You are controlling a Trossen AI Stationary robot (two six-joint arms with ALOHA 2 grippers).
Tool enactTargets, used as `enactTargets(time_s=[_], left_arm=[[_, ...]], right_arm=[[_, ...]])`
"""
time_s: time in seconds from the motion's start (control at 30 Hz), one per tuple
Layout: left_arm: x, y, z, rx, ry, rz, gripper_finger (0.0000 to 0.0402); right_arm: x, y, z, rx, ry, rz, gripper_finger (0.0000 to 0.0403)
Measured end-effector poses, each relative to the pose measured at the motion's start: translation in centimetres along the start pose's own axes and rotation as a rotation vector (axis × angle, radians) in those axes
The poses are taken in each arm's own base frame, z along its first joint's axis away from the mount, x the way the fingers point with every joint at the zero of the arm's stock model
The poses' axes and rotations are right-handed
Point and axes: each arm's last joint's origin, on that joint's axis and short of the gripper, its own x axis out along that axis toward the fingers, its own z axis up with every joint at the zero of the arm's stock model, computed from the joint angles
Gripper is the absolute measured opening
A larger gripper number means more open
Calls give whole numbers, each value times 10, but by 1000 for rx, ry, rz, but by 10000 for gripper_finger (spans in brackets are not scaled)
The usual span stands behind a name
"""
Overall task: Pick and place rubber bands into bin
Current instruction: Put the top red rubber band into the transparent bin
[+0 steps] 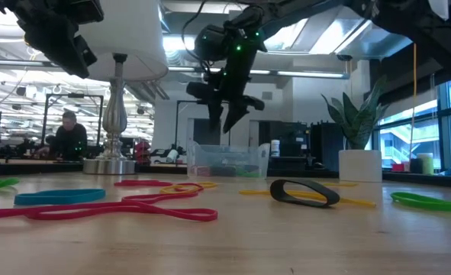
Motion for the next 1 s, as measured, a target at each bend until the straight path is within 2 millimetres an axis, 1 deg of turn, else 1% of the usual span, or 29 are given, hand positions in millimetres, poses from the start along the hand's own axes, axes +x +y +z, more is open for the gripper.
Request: enactTargets(time_s=[0.13,0.23,0.3,0.37,0.5,0.63,0.73,0.8,0.93,1.0], left_arm=[[0,0,0,-18,0,1,2],[0,0,0,-4,0,0,1],[0,-1,0,40,8,-32,2],[0,-2,0,41,17,-59,3],[7,-7,0,-16,52,-47,1],[20,-16,6,-29,94,-18,3],[32,-23,13,-25,146,-6,2],[40,-29,21,-25,168,1,2],[57,-36,40,-67,194,75,6],[65,-41,49,-58,208,79,13]], right_arm=[[-11,4,-5,-83,29,-10,175],[-22,6,-15,-158,68,-28,166],[-23,5,-23,-184,106,-51,157],[-25,2,-31,-203,124,-79,147],[-47,-5,-43,-207,73,-66,129],[-64,-21,-69,-193,33,-43,116],[-89,-38,-90,-150,-33,9,111],[-102,-49,-109,-127,-51,37,110],[-129,-71,-150,-96,-80,113,109],[-138,-81,-171,-92,-78,140,109]])
